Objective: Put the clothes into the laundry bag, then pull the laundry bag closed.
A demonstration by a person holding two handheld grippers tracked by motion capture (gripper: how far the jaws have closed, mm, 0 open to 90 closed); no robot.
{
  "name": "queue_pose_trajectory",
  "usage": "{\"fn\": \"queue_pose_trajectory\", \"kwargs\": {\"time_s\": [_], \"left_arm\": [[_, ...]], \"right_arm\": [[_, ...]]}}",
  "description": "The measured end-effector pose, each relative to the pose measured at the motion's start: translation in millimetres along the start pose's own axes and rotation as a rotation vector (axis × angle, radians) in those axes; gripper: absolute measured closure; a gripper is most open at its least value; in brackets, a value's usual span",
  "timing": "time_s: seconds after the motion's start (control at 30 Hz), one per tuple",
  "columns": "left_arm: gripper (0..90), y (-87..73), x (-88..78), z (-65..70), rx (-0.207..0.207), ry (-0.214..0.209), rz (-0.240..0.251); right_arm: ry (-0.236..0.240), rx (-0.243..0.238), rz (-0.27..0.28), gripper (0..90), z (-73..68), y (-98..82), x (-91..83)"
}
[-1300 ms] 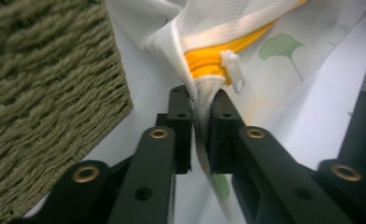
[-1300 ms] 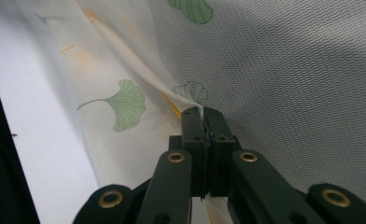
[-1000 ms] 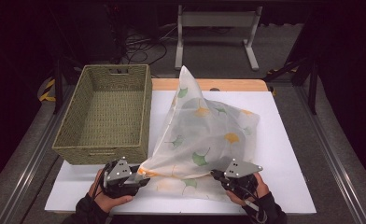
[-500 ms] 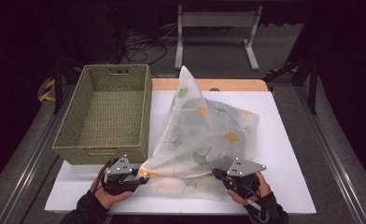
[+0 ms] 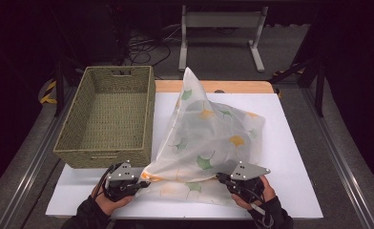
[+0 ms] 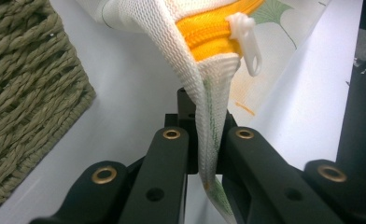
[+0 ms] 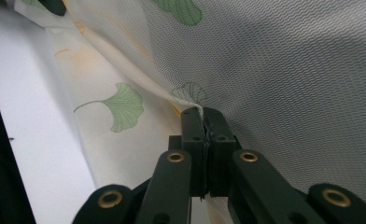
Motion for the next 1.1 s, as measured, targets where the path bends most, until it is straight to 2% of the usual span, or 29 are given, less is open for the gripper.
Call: {"fn": "queue_pose_trajectory", "kwargs": {"time_s": [0.17, 0.3, 0.33, 0.37, 0.5, 0.53, 0.63, 0.7, 0.73, 0.77, 0.8, 0.83, 0.9, 1.1], "left_arm": [[89.5, 0.1, -0.8, -0.5, -0.013, -0.007, 0.009], [87.9, -0.1, -1.8, -0.8, -0.015, 0.003, 0.019], [84.1, 0.0, -2.6, -2.3, -0.020, 0.020, 0.023], [76.1, 0.1, -3.1, -3.0, -0.030, 0.022, 0.029], [65.7, 1.6, -7.0, -3.4, -0.023, 0.024, 0.057], [65.7, 2.0, -7.5, -3.1, -0.021, 0.024, 0.058], [61.4, 3.7, -7.9, -3.7, -0.027, 0.027, 0.063], [62.8, 5.1, -8.0, -2.7, -0.021, 0.030, 0.067], [66.7, 6.0, -8.2, -1.9, -0.009, 0.022, 0.068], [76.3, 6.6, -6.9, 1.2, -0.004, -0.004, 0.064], [80.6, 6.6, -6.9, 1.2, -0.004, -0.004, 0.064], [84.6, 6.0, -4.2, 3.7, 0.005, -0.006, 0.047], [87.6, 6.7, -2.1, 5.7, 0.016, -0.009, 0.043], [88.3, 8.8, 0.2, 8.3, 0.024, -0.010, 0.040]], "right_arm": [[0.001, 0.006, -0.003, 87.2, -0.7, 0.3, 1.9], [0.015, -0.008, 0.004, 84.5, -3.7, 2.6, 2.5], [0.015, -0.010, 0.003, 85.1, -5.0, 3.2, 2.5], [0.013, -0.011, -0.001, 85.4, -6.0, 3.4, 2.7], [0.007, 0.000, -0.003, 84.2, -4.0, 1.7, 3.0], [0.007, 0.000, -0.003, 84.2, -4.0, 1.7, 3.0], [0.001, 0.009, 0.003, 74.9, -3.7, 1.1, 2.0], [0.017, 0.010, 0.004, 66.6, -5.9, 0.2, 1.5], [0.023, -0.003, 0.005, 62.2, -7.8, 0.5, 0.7], [0.034, -0.030, 0.020, 57.5, -13.5, 3.4, -2.6], [0.040, -0.044, 0.033, 55.8, -16.4, 5.7, -4.4], [0.036, -0.057, 0.039, 54.5, -19.2, 8.1, -6.3], [0.041, -0.068, 0.067, 53.9, -23.5, 13.8, -9.5], [0.051, -0.094, 0.112, 56.5, -35.9, 27.8, -13.7]]}}
Point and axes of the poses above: each handheld gripper's, and its own axes: x roughly forward along the jaws, y roughly out of its top, z roughly to its right, the point moved 5 cm from there along x, roughly forward along the jaws, and after that the axes turned 4 degrees about y, right-handed, at the moved point
